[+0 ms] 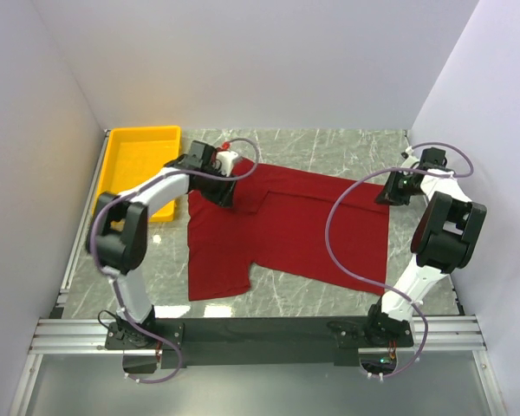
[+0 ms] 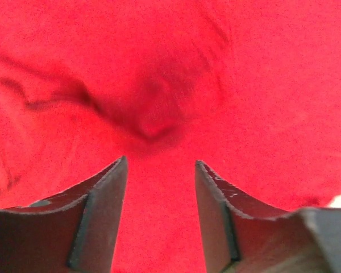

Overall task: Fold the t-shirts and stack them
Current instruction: Fold the tshirt

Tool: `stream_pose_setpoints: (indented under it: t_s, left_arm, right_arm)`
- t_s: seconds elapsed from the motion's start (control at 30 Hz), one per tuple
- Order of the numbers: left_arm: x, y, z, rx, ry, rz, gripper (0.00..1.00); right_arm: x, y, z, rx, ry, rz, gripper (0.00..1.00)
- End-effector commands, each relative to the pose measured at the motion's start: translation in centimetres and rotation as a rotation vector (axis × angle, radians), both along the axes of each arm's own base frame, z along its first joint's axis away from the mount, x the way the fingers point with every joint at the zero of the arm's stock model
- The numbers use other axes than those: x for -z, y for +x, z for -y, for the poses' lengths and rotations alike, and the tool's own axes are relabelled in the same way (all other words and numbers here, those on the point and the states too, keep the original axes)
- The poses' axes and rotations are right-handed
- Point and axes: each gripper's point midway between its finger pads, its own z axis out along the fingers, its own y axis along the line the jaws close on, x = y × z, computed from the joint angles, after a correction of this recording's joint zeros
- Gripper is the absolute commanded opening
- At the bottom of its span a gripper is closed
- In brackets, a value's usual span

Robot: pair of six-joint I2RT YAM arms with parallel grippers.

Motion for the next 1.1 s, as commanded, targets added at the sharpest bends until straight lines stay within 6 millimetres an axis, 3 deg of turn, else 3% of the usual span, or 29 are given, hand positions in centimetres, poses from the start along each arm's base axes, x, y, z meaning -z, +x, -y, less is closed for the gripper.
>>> stream_pose_setpoints:
  t_s: [0.0,0.03,0.13,0.23,0.37,0.53,0.73,0.8,0.93,1.07]
  left_arm:
    - [-8.0,1.7,-0.8,-0.101,-0.134,0.192,0.57]
    - [-9.4,2.2,-0.8,-0.166,-0.211,0.194,0.58]
    - [-9.5,3.2,-2.0,-0.310,-0.291,0.153,0.58]
    - [-8.8,5.0,-2.5,-0.451,-0.321,0.130,0.57]
    - [-6.3,7.4,-2.2,-0.643,-0.321,0.034,0.57]
    - [-3.8,7.4,-1.2,-0.835,-0.275,-0.050,0.58]
    - [-0.7,7.2,-3.3,-1.067,-0.161,-0.088,0.57]
    - [-0.6,7.4,-4.0,-1.117,-0.144,-0.070,0.55]
    - [0.9,7.6,-4.6,-1.156,-0.075,-0.091,0.50]
    - [1.4,8.1,-3.7,-1.129,-0.084,-0.124,0.43]
  right_arm:
    - [-1.9,0.7,-0.1,-0.005,0.001,0.074,0.19]
    - [-2.0,0.7,-0.2,-0.004,0.006,0.079,0.19]
    - [-1.8,0.7,-0.4,-0.002,0.020,0.081,0.19]
    - [-1.5,0.6,-0.6,0.005,0.033,0.079,0.19]
    - [-1.2,0.4,-0.8,0.008,0.042,0.075,0.20]
    - [-1.0,0.2,-1.0,0.008,0.048,0.076,0.20]
    - [-0.9,0.1,-1.0,0.008,0.052,0.073,0.20]
    - [-0.9,0.1,-1.0,0.009,0.053,0.073,0.20]
    - [-1.0,0.2,-0.9,0.012,0.055,0.076,0.20]
    - [-1.4,0.3,-0.9,0.015,0.054,0.085,0.20]
